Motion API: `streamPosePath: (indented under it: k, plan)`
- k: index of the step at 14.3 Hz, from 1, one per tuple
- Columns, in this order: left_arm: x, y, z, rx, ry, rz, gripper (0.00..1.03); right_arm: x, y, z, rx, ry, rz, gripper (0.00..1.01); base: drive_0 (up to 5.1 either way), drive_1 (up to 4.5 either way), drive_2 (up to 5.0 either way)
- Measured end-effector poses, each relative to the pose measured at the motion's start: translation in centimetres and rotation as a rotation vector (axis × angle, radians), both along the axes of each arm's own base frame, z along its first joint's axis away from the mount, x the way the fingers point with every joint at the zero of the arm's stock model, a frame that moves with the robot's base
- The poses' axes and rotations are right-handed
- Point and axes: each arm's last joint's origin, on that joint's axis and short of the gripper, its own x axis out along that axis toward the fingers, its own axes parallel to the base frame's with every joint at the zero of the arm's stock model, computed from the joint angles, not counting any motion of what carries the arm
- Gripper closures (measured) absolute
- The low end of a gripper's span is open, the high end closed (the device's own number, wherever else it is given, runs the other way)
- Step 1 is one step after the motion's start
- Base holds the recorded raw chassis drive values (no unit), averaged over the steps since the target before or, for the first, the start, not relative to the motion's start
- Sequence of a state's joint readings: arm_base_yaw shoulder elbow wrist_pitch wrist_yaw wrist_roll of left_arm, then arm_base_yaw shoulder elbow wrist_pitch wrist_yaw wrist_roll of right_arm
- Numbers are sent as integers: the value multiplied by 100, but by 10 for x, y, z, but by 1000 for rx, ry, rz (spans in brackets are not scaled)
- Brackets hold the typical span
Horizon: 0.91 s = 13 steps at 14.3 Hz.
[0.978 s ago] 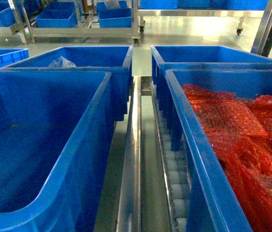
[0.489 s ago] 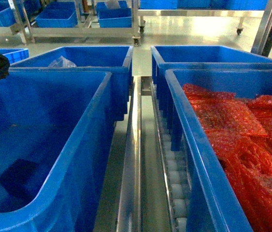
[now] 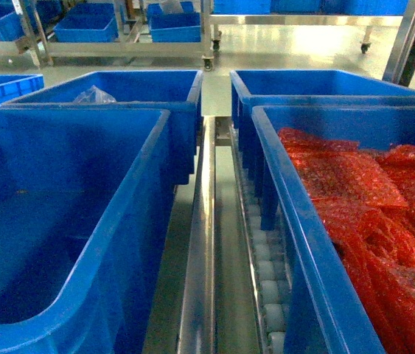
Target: Pick blue part to blue bin on bottom shelf
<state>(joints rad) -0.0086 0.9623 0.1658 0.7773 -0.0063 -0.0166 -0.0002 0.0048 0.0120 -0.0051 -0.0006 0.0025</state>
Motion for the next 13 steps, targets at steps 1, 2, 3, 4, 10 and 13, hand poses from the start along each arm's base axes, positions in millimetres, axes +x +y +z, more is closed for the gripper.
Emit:
streamPosePath:
  k: [1,2,3,4,10,13]
  plan:
    - [-6,3,-1,-1,-11,19,101,0,0,0,0,0,0,3,0,0,0]
    - [-13,2,-2,0,-16,7,101,0,0,0,0,0,0,3,0,0,0]
    - [-18,1,-5,-1,-10,1,101,0,0,0,0,0,0,3,0,0,0]
    - [-23,1,-8,-1,-7,2,101,0,0,0,0,0,0,3,0,0,0]
    - [-34,1,-11,-1,-12,2,101,0,0,0,0,0,0,3,0,0,0]
    - [-37,1,-15,-1,-40,3,101,0,0,0,0,0,0,3,0,0,0]
